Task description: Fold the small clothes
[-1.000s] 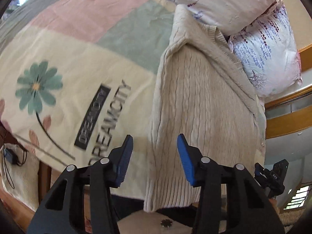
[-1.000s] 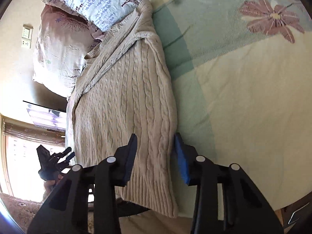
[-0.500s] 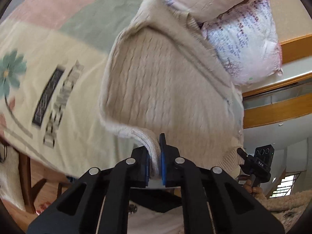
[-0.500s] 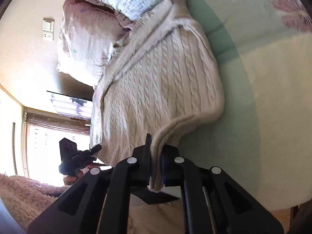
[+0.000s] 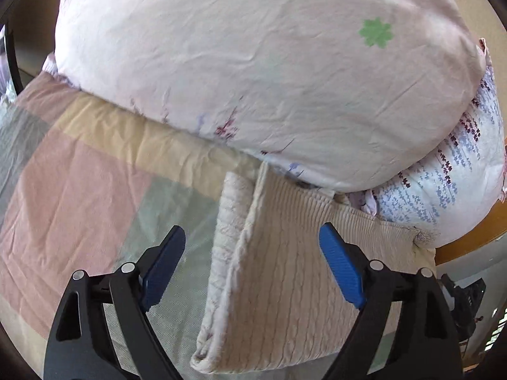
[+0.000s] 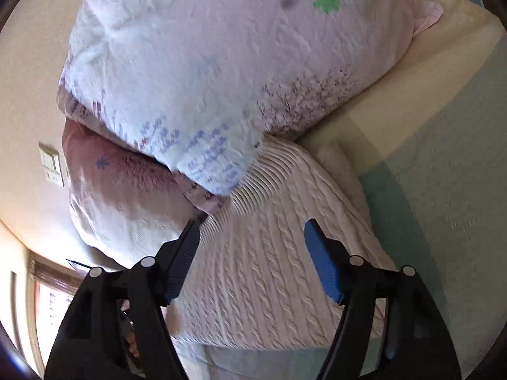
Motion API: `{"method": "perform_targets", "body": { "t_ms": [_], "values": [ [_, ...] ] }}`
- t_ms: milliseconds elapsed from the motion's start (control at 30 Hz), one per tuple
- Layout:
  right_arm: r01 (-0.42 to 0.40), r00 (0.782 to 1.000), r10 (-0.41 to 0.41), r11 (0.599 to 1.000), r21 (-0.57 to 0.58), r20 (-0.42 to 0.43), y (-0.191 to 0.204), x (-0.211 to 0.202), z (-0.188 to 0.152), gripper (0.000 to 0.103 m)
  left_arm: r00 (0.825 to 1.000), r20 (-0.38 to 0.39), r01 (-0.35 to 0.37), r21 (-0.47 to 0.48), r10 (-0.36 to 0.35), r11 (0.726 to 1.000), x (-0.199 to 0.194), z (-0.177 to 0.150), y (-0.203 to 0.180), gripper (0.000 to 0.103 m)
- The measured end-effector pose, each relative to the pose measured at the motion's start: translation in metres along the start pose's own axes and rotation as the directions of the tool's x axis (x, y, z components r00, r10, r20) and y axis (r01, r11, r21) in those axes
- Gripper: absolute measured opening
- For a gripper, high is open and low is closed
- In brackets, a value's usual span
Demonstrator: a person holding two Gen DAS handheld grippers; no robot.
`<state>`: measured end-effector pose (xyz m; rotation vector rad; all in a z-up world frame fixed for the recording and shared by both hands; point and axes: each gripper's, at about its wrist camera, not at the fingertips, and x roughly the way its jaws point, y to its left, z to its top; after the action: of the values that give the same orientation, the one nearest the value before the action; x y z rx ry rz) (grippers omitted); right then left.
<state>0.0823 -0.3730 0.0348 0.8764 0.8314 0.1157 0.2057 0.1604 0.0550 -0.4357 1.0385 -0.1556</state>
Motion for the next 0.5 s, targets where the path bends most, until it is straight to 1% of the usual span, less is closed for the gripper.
{"method": "perform_targets", "body": {
  "t_ms": [33,100,133,200,233,267,300,333,367,400,467,500],
  "values": [
    [0.023,0.999,-0.024,1.000,-0.008,-0.021,-0.005,-0.002,-0.006,0.073,0.999,-0.032,0.009,-0.005,-0.009,1.000,0.007,-0.005,0.010,0.087],
    [0.021,0.998,-0.019,0.999,0.033,-0.060,-0.019,-0.005,-0.015,0.073,0.993,-0.108,0.053,-0.033,-0.056,0.998,0.024,-0.015,0.024,0.083],
    [0.013,0.998,-0.010,0.999,0.047,-0.060,-0.023,-0.009,-0.017,0.073,0.987,-0.134,0.083,-0.053,-0.089,0.995,0.031,-0.020,0.029,0.080],
    [0.006,0.999,-0.004,0.999,0.042,-0.053,-0.025,-0.017,-0.021,0.073,0.979,-0.160,0.118,-0.078,-0.130,0.990,0.043,-0.027,0.032,0.078],
    [0.004,0.999,-0.002,0.999,0.032,-0.054,-0.024,-0.019,-0.020,0.073,0.980,-0.147,0.124,-0.082,-0.135,0.989,0.046,-0.029,0.031,0.077],
    [0.003,0.998,-0.001,1.000,0.023,-0.058,-0.024,-0.020,-0.019,0.073,0.983,-0.114,0.135,-0.077,-0.143,0.988,0.045,-0.031,0.028,0.073],
    [0.003,0.998,-0.002,1.000,0.008,-0.065,-0.021,-0.020,-0.018,0.073,0.977,-0.115,0.168,-0.094,-0.178,0.981,0.049,-0.032,0.027,0.062],
    [0.004,0.998,-0.004,1.000,-0.003,-0.070,-0.018,-0.018,-0.019,0.073,0.972,-0.127,0.179,-0.134,-0.196,0.975,0.056,-0.034,0.027,0.044],
    [0.003,0.997,-0.004,1.000,-0.014,-0.076,-0.018,-0.019,-0.017,0.073,0.973,-0.101,0.188,-0.164,-0.206,0.968,0.057,-0.036,0.027,0.036],
    [0.000,0.997,-0.002,1.000,-0.016,-0.080,-0.018,-0.017,-0.017,0.073,0.968,-0.100,0.207,-0.194,-0.229,0.959,0.059,-0.036,0.027,0.027],
    [-0.004,0.996,0.003,1.000,-0.011,-0.090,-0.023,-0.014,-0.011,0.073,0.963,-0.074,0.236,-0.238,-0.260,0.942,0.053,-0.036,0.023,0.022],
    [-0.004,0.996,0.003,1.000,-0.009,-0.090,-0.025,-0.011,-0.008,0.073,0.953,-0.051,0.279,-0.243,-0.299,0.929,0.044,-0.036,0.015,0.021]
  ]
}}
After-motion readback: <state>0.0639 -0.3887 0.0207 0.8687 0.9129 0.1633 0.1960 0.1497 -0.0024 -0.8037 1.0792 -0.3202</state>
